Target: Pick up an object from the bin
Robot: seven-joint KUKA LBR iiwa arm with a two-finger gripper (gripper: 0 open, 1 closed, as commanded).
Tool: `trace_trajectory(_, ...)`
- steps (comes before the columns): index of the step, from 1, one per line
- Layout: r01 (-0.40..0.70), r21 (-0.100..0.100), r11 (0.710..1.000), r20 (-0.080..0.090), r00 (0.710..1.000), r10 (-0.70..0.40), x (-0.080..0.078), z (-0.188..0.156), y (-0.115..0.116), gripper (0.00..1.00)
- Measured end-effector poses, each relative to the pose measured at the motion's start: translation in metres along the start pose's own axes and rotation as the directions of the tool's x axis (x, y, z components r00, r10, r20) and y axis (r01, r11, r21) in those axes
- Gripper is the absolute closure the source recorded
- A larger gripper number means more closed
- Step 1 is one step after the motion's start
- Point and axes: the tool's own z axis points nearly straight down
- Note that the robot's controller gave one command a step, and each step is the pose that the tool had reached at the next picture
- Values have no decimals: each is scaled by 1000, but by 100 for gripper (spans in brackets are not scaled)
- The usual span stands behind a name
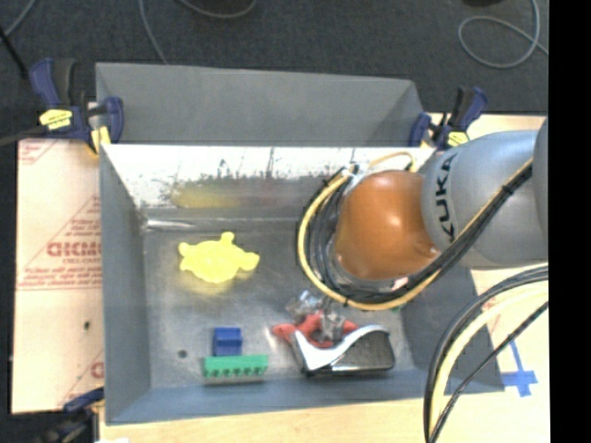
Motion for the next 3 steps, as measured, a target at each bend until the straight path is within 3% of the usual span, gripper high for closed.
trace_trajectory(1, 0, 0, 1000, 0, 1000, 0, 0, 0, 0, 100)
trace_trajectory(2, -33, -6, 999, -5, 999, 33, -5, -118, 9, 100)
trace_trajectory(3, -34, -6, 999, -5, 999, 34, -5, -118, 9, 100)
